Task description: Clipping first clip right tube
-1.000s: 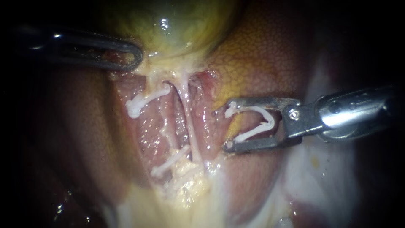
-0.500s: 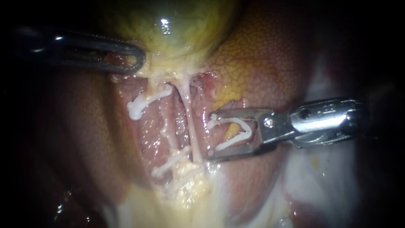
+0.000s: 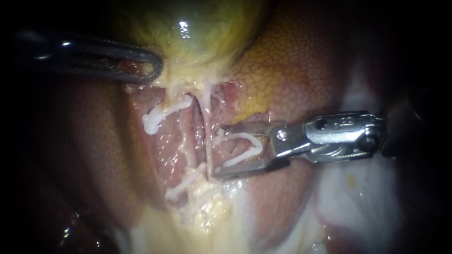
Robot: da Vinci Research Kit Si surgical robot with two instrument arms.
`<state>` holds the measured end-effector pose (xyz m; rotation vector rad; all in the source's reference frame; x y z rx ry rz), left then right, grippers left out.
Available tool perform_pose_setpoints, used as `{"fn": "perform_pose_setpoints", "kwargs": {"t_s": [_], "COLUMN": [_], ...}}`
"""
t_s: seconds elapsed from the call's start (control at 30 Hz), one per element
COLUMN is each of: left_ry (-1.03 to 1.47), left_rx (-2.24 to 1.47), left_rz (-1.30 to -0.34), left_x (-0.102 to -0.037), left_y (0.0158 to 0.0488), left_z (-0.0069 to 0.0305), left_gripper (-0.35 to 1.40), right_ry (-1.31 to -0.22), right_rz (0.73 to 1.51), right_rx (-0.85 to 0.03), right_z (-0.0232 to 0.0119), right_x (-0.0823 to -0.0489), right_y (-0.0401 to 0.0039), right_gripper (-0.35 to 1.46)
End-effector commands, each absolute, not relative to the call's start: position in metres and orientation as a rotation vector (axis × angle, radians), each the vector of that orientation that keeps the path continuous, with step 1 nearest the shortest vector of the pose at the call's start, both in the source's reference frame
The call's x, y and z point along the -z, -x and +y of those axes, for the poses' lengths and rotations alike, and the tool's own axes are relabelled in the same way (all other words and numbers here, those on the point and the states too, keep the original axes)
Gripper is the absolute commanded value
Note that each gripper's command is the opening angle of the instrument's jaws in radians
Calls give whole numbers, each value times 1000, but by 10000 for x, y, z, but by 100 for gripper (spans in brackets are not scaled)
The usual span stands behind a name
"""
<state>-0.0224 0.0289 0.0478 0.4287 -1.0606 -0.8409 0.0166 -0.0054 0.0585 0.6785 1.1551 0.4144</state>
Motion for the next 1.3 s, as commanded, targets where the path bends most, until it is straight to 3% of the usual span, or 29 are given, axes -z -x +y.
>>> {"fn": "perform_pose_setpoints", "kwargs": {"t_s": [0.03,0.53,1.3], "left_ry": [-428,-427,-426], "left_rx": [841,842,842], "left_rz": [-1060,-1060,-1060], "left_x": [-478,-478,-479], "left_y": [225,225,226], "left_z": [289,288,287], "left_gripper": [-35,-35,-35], "right_ry": [-693,-691,-730], "right_rz": [1157,1161,1187], "right_rx": [-411,-412,-422], "right_z": [-54,-44,-47], "right_x": [-585,-574,-575], "right_y": [-166,-141,-149], "right_gripper": [45,45,45]}}
